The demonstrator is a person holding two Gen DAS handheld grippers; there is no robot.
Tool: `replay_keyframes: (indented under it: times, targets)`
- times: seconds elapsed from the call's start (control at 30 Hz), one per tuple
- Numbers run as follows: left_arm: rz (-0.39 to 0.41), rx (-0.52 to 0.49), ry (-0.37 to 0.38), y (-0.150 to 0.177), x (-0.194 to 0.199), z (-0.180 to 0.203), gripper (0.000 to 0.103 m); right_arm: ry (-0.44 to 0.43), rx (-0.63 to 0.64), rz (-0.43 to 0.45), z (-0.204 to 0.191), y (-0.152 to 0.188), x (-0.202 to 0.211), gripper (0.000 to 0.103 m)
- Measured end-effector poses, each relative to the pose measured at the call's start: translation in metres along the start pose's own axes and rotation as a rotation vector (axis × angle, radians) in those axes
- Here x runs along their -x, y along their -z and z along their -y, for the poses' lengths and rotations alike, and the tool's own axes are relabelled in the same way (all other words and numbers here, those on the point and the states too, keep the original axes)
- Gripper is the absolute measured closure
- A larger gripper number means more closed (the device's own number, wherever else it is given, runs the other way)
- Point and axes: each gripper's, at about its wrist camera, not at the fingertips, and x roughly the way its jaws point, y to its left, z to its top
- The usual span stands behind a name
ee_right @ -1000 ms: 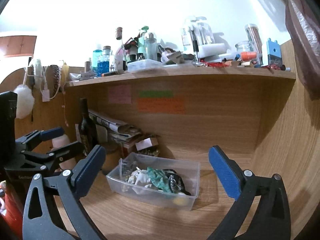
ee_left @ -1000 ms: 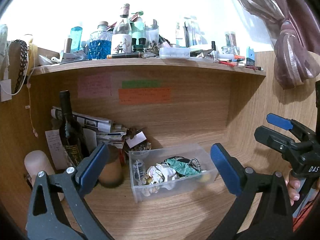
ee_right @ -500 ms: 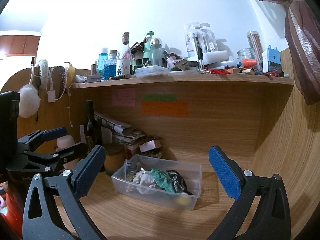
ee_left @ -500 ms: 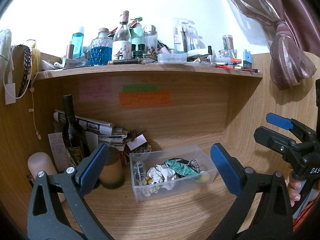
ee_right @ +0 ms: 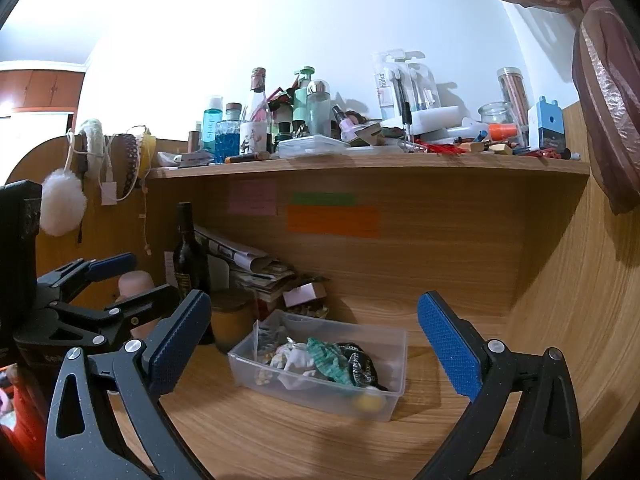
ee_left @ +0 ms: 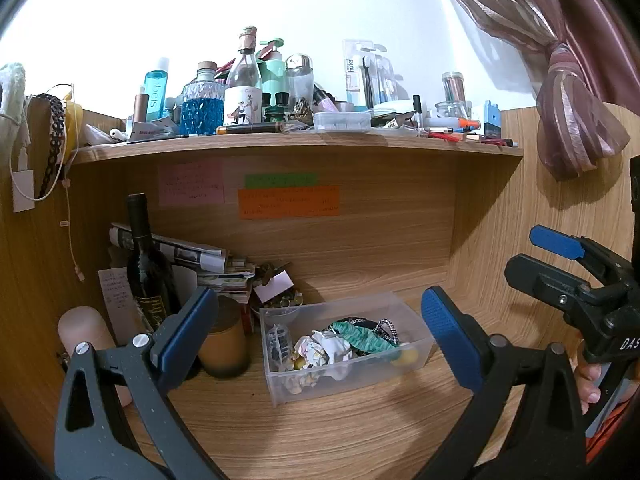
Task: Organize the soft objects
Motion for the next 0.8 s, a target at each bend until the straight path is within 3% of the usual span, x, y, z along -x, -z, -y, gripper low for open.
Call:
replay_keyframes:
  times: [0.8]
  targets:
    - [-0.006, 0.008, 0.017, -0.0006, 0.0017, 0.0017, 0.0, -0.001, 0.002, -0.002, -0.0007, 0.0003, -0.0003, 0.0]
